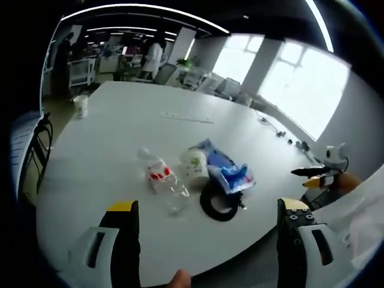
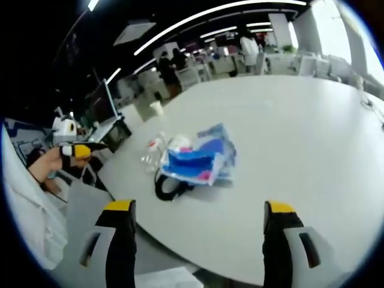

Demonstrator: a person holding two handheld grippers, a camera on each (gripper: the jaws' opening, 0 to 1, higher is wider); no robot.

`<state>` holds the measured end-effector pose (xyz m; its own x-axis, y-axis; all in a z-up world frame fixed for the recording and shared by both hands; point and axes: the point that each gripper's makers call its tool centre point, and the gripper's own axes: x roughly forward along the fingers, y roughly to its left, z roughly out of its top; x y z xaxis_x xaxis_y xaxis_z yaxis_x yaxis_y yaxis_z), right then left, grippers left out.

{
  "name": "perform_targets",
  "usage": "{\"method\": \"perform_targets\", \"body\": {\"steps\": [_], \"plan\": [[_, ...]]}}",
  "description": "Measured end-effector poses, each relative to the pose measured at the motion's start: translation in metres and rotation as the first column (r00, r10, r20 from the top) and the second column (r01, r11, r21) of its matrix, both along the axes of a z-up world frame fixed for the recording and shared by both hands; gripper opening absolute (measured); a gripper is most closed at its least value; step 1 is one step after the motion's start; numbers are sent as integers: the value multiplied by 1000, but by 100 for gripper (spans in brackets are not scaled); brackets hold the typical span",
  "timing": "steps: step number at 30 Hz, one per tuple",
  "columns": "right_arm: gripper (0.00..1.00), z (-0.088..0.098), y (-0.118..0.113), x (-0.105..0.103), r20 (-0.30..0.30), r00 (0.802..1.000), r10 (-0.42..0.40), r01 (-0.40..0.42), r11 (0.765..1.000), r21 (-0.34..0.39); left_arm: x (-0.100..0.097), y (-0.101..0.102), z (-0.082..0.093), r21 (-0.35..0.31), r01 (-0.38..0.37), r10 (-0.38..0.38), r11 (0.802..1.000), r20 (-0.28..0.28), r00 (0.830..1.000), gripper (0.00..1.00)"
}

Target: Arrange the tabletop items into an orderly group along one side of the table until the central work area is clear of visible clutter.

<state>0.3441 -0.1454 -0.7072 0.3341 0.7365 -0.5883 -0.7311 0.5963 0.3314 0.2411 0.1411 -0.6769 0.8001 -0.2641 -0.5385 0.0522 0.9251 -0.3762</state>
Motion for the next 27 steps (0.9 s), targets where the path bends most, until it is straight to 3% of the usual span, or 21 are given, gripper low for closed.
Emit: {"method": "perform_targets", "body": {"steps": [27], "plan": [[85, -10, -6, -3, -31, 999, -17, 16, 1000, -9, 18, 6, -26, -2, 21, -21, 1000, -64, 998, 91]]}}
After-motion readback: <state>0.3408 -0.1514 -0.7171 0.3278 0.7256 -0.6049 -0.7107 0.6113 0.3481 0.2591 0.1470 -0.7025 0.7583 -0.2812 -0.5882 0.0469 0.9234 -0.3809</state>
